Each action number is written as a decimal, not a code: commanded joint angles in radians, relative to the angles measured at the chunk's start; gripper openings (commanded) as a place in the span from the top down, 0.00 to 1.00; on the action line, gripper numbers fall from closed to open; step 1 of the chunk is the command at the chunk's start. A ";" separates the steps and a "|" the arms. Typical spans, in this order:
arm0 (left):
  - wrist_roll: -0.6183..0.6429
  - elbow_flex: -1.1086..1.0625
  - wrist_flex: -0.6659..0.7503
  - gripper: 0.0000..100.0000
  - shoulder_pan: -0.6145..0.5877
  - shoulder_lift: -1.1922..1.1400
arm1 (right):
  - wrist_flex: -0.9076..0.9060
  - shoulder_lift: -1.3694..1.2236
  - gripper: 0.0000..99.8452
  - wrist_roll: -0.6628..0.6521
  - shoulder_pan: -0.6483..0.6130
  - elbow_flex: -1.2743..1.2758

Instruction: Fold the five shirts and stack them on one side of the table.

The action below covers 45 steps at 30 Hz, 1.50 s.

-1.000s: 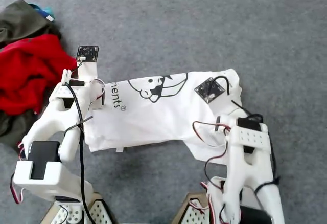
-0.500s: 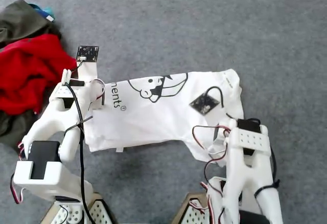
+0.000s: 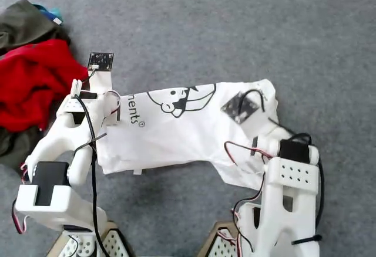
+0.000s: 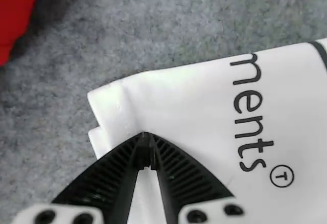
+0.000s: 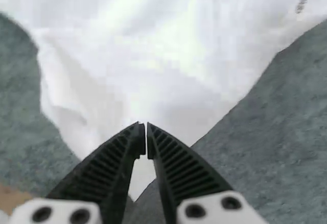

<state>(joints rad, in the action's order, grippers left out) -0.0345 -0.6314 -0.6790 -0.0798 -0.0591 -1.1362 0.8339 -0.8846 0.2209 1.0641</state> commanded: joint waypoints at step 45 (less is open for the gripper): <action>0.069 0.061 -0.048 0.97 0.004 0.153 | -0.608 -1.264 0.99 0.009 0.107 -1.770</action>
<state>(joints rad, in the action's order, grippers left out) 0.0299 -0.6145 -0.7173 -0.0798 -0.0008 -1.6732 -0.5808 -0.8201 0.3069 -0.6391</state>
